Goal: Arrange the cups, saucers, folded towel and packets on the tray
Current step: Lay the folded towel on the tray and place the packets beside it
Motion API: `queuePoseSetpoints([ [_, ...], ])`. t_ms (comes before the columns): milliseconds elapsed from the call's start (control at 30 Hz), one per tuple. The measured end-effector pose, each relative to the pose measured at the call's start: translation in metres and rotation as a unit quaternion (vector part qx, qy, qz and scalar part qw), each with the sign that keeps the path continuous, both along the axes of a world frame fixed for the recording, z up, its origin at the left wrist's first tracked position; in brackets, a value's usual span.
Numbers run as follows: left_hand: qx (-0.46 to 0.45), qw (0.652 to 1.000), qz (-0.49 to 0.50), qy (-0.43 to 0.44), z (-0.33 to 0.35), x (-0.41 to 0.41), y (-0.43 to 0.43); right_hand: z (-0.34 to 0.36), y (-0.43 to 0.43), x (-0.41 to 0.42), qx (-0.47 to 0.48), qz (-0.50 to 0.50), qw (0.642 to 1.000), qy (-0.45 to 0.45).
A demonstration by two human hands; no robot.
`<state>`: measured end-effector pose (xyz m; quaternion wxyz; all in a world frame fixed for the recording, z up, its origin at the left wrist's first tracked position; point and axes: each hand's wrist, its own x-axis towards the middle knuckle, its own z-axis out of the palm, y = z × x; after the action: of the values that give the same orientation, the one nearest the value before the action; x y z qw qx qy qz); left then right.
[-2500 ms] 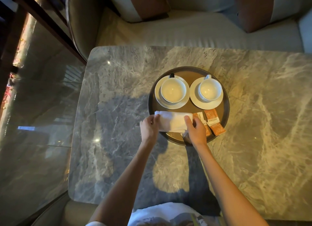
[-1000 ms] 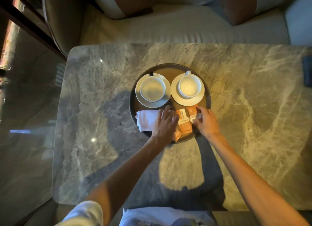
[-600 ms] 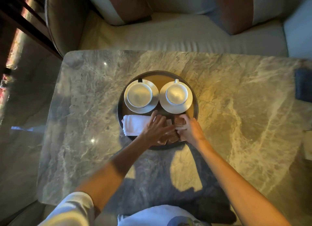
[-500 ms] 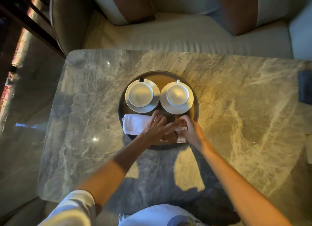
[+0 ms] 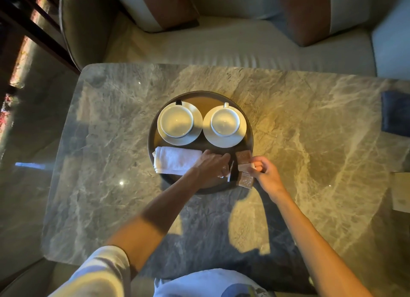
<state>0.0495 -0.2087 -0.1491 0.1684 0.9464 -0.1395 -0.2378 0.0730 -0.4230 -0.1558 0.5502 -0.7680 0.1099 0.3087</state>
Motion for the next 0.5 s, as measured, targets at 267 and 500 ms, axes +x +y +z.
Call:
queuePoseSetpoints([
  [267,-0.132,0.932,0.283,0.182,0.006,0.001,-0.014,0.003,-0.011,-0.013,0.113,-0.118,0.985,0.060],
  [500,-0.455,0.735,0.463,0.195,0.015,-0.033,-0.017,0.013,0.003,-0.022,0.126,-0.118,0.978,0.114],
])
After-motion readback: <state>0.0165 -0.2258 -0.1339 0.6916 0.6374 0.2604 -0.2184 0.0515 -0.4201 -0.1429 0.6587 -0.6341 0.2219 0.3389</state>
